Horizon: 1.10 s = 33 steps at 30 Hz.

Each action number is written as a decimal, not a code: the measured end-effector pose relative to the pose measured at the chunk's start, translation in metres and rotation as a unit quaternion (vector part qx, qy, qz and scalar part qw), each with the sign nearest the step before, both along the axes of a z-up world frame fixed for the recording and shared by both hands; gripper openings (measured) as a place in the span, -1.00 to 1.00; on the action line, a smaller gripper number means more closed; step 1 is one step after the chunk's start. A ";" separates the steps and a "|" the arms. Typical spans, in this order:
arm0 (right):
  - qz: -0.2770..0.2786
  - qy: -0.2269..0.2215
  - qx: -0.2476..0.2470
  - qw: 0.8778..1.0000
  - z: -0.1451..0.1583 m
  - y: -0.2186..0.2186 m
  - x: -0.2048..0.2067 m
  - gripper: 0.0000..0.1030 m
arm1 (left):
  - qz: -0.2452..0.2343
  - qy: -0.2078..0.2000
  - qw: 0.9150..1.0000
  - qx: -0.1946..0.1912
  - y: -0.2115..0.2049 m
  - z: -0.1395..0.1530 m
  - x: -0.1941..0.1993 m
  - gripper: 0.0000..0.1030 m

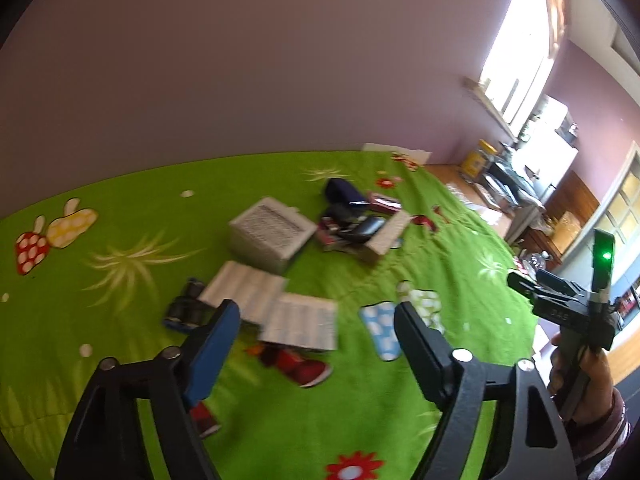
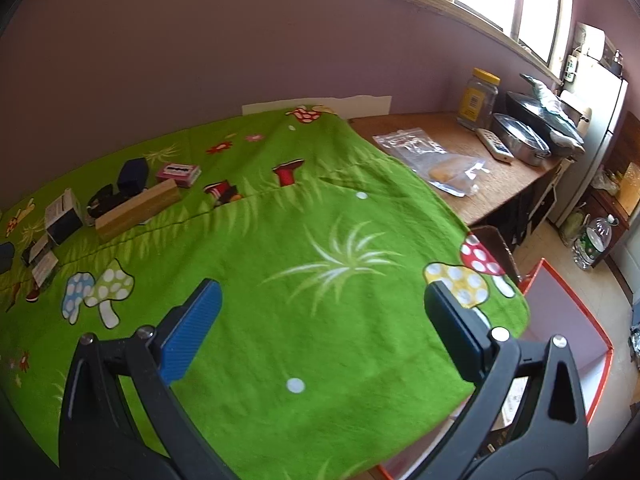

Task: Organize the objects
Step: 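Move both grippers back over the bedspread toward the remaining items, then grasp the black pipe fitting with left while right grasps the wooden block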

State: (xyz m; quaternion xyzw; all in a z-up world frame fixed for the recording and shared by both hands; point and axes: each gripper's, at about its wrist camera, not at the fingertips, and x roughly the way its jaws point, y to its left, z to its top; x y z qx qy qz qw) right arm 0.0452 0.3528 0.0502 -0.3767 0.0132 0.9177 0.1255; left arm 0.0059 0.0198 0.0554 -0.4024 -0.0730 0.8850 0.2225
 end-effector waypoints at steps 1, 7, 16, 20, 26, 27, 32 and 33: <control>0.003 0.000 0.000 1.000 0.000 -0.002 -0.002 0.98 | 0.004 -0.002 1.000 -0.003 -0.003 -0.002 -0.002 0.39; 0.020 -0.002 -0.001 1.000 -0.002 -0.014 -0.011 0.98 | 0.043 -0.016 0.999 -0.022 -0.029 -0.011 -0.012 0.19; 0.037 -0.012 -0.012 0.999 -0.007 -0.026 -0.026 0.98 | 0.055 -0.029 0.995 -0.081 -0.039 -0.024 -0.023 0.01; 0.045 -0.013 -0.011 0.999 -0.006 -0.036 -0.032 0.98 | 0.045 -0.028 0.992 -0.114 -0.032 -0.030 -0.029 0.01; 0.063 -0.011 -0.019 0.998 -0.003 -0.052 -0.045 0.98 | 0.027 -0.007 0.987 -0.157 -0.021 -0.035 -0.033 -0.26; 0.068 -0.012 -0.019 0.997 -0.003 -0.056 -0.048 0.98 | 0.025 -0.005 0.988 -0.154 -0.021 -0.035 -0.034 -0.38; 0.098 -0.016 -0.021 0.995 -0.004 -0.077 -0.066 0.98 | 0.033 0.002 0.990 -0.139 -0.026 -0.036 -0.038 -0.46; 0.106 -0.018 -0.019 0.994 -0.004 -0.082 -0.070 0.98 | 0.034 0.002 0.990 -0.136 -0.027 -0.036 -0.039 -0.46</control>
